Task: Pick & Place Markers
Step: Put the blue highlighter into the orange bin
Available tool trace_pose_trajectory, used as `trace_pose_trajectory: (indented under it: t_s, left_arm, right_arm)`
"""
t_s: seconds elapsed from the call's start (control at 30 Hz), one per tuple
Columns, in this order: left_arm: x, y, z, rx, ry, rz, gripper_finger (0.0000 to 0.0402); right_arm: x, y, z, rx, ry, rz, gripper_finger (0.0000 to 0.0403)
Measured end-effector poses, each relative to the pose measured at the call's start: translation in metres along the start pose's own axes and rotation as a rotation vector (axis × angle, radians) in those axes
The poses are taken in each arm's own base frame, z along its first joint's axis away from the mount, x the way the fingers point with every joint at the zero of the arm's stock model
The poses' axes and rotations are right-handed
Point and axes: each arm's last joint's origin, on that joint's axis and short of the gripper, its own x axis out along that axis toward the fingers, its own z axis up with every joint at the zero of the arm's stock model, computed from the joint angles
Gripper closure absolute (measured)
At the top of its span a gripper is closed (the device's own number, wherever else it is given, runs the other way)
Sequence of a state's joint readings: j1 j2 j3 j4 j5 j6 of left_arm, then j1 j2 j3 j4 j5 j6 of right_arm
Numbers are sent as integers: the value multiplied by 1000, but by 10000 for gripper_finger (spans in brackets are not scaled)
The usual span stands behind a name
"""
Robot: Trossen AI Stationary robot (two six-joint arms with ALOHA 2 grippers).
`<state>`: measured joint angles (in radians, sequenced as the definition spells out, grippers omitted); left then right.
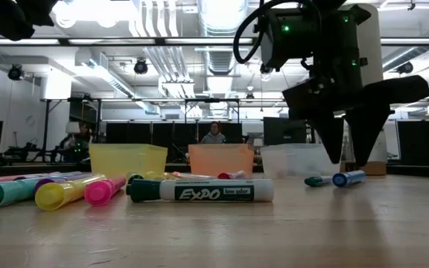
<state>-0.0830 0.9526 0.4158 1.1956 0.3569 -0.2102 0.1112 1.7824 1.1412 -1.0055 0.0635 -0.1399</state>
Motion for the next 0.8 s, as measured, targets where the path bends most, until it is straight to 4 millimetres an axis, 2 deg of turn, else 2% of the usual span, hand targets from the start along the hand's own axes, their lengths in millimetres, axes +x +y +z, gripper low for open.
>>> trace_pose_trajectory:
  t_s: [0.2, 0.47, 0.63, 0.8]
  left_arm:
    - [4, 2, 2, 92, -46, 14, 268]
    - [18, 7, 3, 102, -50, 13, 268]
    - [25, 11, -5, 140, -24, 16, 268]
    - [32, 15, -11, 155, -3, 19, 268]
  right_arm:
    - [2, 2, -2, 12, 16, 26, 204]
    - [9, 3, -5, 11, 33, 38, 212]
    - [13, 0, -8, -12, 59, -83, 218]
    - [16, 0, -10, -41, 67, -96, 224]
